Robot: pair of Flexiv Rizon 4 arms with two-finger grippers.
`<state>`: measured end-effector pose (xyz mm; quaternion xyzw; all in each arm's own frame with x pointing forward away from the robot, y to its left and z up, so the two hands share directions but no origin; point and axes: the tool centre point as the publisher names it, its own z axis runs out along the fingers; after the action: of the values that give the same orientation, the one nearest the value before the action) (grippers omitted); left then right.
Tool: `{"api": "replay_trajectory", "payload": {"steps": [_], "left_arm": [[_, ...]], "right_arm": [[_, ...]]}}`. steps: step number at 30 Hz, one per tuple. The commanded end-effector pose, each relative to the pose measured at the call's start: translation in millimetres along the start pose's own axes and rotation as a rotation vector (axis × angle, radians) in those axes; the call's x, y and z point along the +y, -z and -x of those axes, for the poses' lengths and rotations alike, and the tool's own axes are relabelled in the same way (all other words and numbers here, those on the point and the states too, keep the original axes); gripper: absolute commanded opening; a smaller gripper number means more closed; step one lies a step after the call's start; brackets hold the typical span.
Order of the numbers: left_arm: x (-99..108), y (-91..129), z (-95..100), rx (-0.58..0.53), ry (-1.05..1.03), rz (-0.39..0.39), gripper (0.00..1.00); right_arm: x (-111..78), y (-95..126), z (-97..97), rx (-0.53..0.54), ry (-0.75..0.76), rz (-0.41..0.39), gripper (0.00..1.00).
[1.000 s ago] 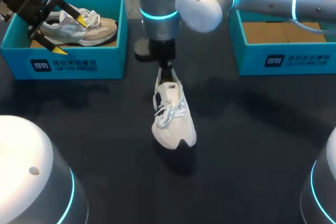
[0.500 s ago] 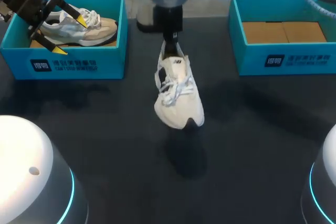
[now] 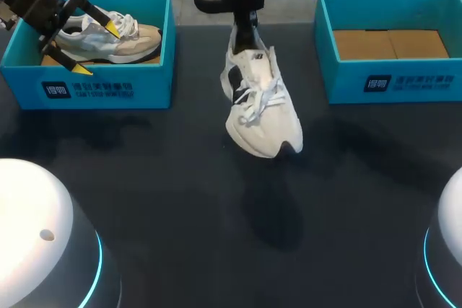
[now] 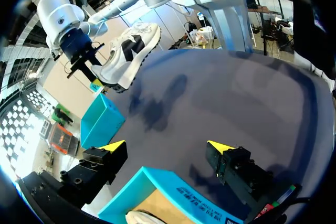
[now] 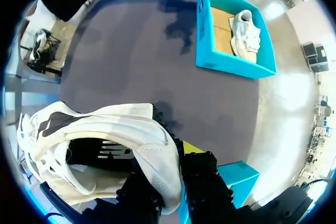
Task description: Take the shoe out of the shoebox, open the shoe tongue, remove and reinsert the insole, then place the shoe into the shoebox
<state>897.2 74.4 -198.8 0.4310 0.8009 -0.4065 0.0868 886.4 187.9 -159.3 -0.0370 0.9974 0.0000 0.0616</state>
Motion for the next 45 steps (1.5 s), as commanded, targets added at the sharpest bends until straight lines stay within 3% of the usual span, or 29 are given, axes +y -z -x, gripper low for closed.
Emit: {"api": "replay_trajectory", "payload": {"steps": [1,42,45], "left_arm": [[0,0,0.2,0.003,0.0,0.001,1.0],[0,0,0.2,0.003,0.0,0.001,1.0],[0,0,0.2,0.003,0.0,0.001,1.0]], "right_arm": [[-2.8,13,-1.9,-0.023,0.001,-0.004,0.0],[-2.8,13,-1.9,-0.023,0.001,-0.004,0.0],[-17.3,13,9.6,-0.03,-0.002,-0.006,0.0]]}}
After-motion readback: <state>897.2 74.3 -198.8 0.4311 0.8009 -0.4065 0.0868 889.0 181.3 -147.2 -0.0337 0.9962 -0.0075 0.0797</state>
